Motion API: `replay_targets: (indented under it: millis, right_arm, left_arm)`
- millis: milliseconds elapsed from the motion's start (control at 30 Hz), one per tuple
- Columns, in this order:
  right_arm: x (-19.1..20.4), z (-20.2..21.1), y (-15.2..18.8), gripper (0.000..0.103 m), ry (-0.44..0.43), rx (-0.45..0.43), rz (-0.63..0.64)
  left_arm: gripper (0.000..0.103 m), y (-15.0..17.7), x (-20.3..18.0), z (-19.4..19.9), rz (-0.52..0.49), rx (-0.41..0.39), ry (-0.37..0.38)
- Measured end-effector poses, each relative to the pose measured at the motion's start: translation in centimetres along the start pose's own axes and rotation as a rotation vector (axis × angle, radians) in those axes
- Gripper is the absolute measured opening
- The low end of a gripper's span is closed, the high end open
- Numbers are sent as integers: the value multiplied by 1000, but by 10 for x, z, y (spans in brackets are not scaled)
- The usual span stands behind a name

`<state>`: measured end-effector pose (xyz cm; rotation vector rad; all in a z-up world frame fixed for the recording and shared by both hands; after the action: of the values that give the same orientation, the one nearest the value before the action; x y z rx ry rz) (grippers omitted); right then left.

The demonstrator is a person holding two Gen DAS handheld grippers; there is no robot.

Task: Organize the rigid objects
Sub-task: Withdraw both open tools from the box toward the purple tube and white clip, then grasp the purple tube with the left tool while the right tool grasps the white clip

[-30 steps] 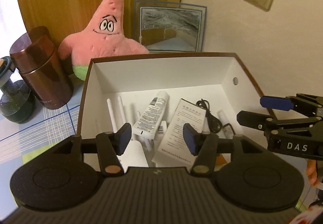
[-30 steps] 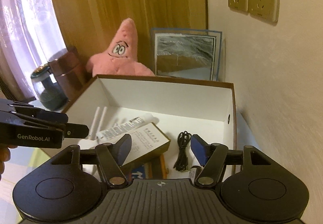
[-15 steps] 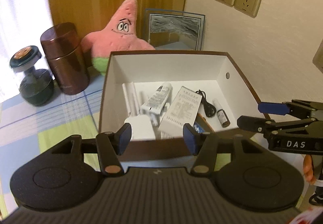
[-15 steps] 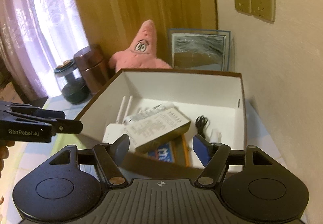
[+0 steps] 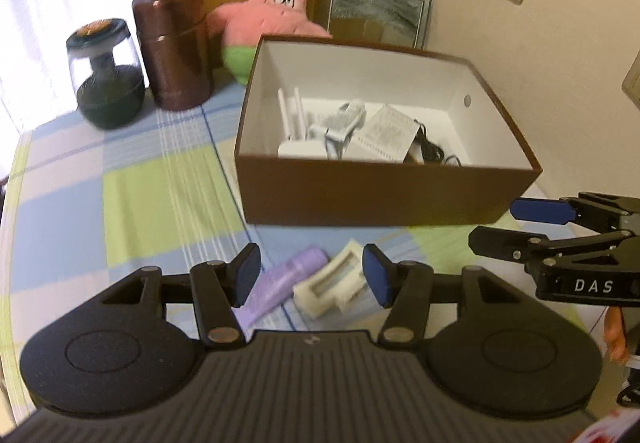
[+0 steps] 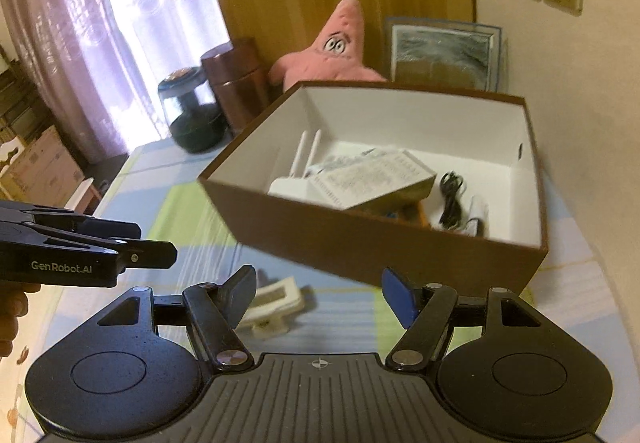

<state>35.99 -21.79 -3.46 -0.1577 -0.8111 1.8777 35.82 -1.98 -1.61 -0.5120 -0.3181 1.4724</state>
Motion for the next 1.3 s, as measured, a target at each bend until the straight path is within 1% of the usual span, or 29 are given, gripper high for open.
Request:
replay_targets:
  millis: [400, 733, 933, 1300]
  right_arm:
    - [22, -5, 27, 67, -30, 54, 21]
    - [40, -22, 46, 67, -48, 107, 54]
    - [47, -35, 51, 67, -50, 130, 70]
    - [53, -56, 47, 67, -72, 125, 95]
  left_arm:
    - [52, 38, 2, 8, 38, 33, -10]
    - [52, 66, 10, 0, 65, 76, -34]
    - [52, 75, 17, -6, 77, 92, -53]
    - [52, 74, 24, -25, 74, 112, -43]
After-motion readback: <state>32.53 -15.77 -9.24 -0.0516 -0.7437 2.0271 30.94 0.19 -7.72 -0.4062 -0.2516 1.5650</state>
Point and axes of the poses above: each gripper's, at about its wrist camera, not at the fingertips, and z roughly against the way its jaws point, x to its left, y to its underside, the point moved 1 cm from there along -z, roughly the way its jaws point, and after that the axes turned 6 degrees about x, right-handed, at the moved point
